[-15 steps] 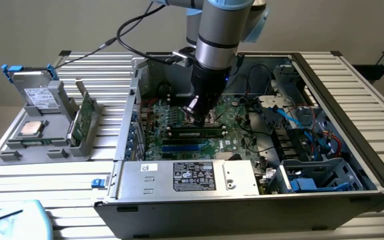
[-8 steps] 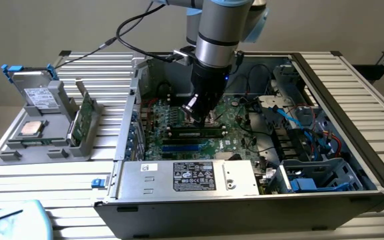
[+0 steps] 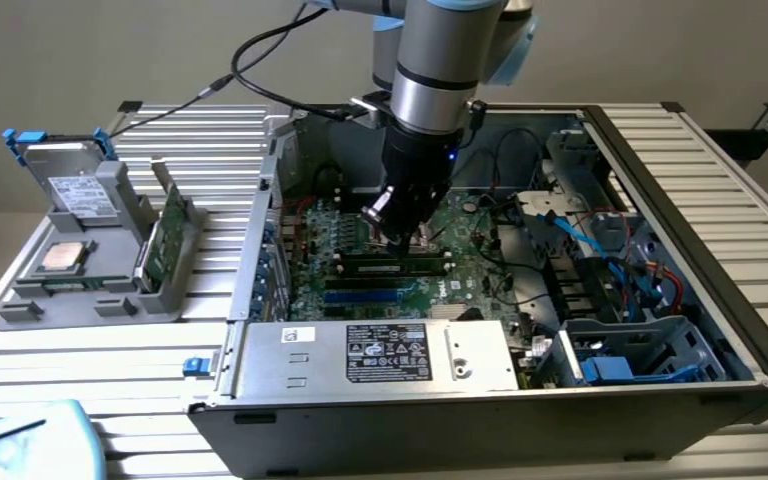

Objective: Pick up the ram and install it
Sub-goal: 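Press down the ram until it locks into place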

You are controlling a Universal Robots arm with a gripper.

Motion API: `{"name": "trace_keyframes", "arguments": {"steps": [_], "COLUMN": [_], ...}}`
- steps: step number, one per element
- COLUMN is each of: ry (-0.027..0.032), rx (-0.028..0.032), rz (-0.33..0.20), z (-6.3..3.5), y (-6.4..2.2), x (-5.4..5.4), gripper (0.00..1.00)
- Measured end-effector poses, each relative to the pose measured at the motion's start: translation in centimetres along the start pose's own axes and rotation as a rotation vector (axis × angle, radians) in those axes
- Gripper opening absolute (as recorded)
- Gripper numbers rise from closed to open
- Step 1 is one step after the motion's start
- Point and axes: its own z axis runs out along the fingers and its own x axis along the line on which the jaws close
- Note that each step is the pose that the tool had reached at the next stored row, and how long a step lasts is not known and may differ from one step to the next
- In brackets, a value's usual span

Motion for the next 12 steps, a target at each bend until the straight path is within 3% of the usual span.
{"name": "trace_keyframes", "arguments": {"steps": [12], "ry": [-0.001], "rx": [-0.0077], "rz": [0.128], "z": [0.0], "y": [0.0], "x": [0.0], "gripper": [0.11]}}
